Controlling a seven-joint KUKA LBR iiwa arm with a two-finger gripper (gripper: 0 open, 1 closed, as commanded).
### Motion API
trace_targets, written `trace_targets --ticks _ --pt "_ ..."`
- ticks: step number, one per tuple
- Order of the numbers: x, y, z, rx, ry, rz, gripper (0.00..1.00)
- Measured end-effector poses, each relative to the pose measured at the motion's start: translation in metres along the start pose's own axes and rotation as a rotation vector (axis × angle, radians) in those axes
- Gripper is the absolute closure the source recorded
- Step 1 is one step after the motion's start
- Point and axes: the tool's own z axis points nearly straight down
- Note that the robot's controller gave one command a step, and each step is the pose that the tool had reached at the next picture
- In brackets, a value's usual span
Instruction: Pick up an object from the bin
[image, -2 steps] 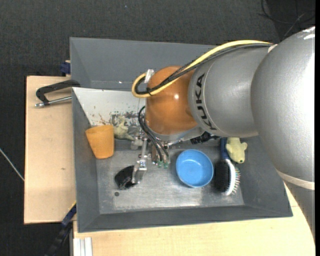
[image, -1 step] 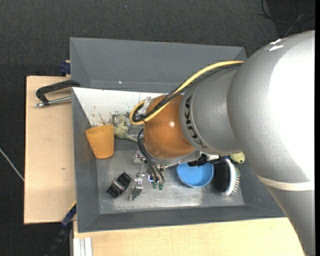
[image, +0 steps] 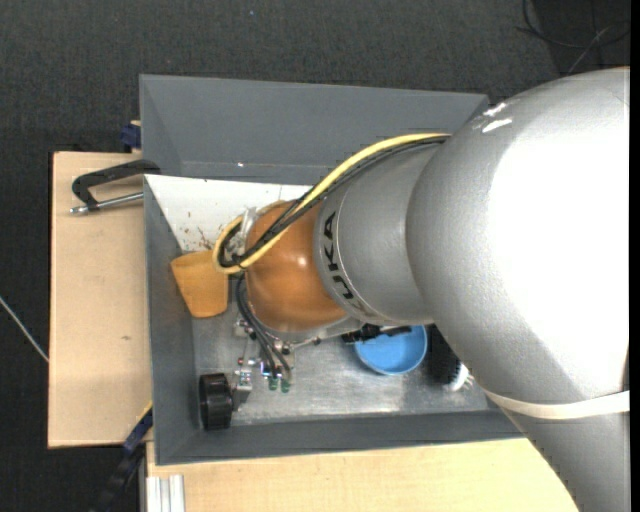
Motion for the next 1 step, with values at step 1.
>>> trace_targets --ticks 1 --pt "-0.026 -0.1171 -0.0047 0.008 0.009 -0.109 0.0"
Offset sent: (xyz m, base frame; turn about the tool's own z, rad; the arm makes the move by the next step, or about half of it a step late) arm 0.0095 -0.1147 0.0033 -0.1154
